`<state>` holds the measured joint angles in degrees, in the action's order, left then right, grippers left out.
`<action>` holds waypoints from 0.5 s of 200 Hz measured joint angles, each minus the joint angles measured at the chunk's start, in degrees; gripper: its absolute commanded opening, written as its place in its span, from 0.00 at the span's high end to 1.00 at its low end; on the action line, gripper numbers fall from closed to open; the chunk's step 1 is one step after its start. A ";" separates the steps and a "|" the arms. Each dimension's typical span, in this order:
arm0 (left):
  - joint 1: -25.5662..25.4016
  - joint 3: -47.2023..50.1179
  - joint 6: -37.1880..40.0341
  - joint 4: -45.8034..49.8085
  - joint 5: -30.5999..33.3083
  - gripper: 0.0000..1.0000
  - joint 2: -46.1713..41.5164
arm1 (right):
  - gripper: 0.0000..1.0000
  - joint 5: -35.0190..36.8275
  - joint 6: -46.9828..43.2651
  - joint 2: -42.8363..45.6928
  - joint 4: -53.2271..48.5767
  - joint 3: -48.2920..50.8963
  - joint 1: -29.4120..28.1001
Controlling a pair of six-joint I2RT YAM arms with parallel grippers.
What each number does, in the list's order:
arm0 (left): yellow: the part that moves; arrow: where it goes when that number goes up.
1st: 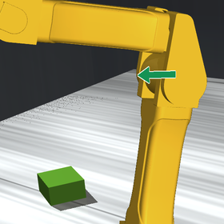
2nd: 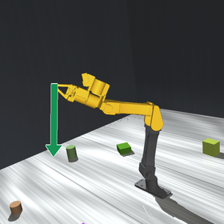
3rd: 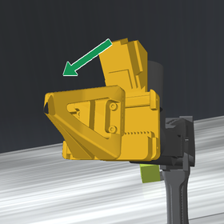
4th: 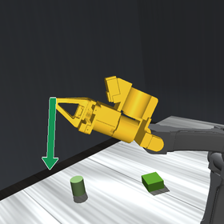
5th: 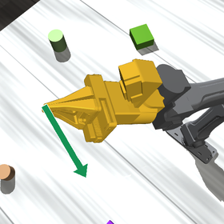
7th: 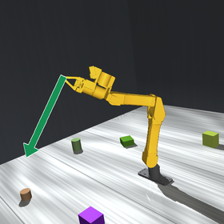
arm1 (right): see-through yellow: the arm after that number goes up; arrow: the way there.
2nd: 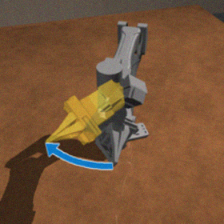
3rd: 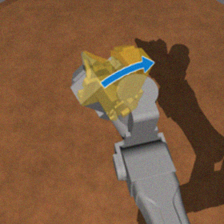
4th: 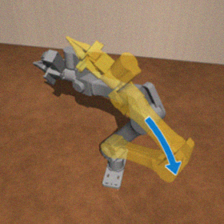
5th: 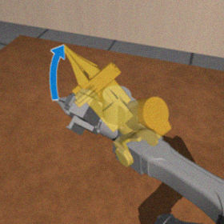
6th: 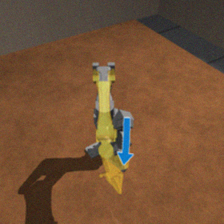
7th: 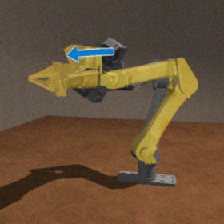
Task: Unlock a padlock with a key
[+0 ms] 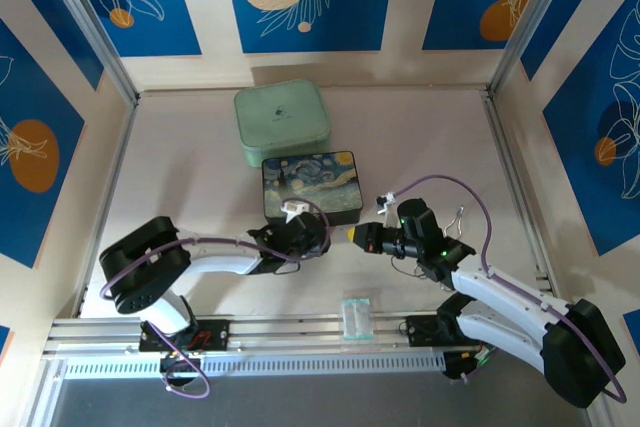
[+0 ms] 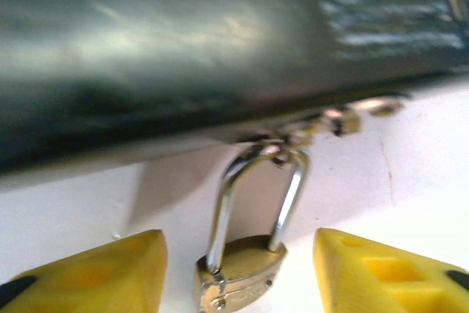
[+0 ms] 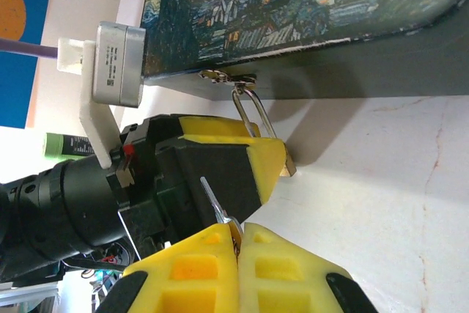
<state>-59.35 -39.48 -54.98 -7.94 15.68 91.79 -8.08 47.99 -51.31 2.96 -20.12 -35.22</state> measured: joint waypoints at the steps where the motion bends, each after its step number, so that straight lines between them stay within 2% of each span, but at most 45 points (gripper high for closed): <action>1: -0.04 0.00 0.02 -0.09 -0.02 0.51 0.07 | 1.00 0.00 0.00 0.00 0.00 0.02 0.00; 20: -0.81 -0.02 -0.96 -0.79 0.15 0.54 1.97 | 1.00 0.00 0.00 -0.02 0.00 0.44 0.00; 62: -1.11 -1.05 -3.37 -0.66 0.72 0.79 2.69 | 1.00 -0.09 0.39 -1.92 1.53 1.53 0.00; 100: -1.31 -1.75 -4.76 -0.44 0.70 0.79 2.69 | 1.00 -0.02 1.16 -2.99 2.91 2.32 0.00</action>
<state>-60.66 -41.23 -59.75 -8.38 16.38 94.48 -8.10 49.15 -54.30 5.87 -17.80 -35.22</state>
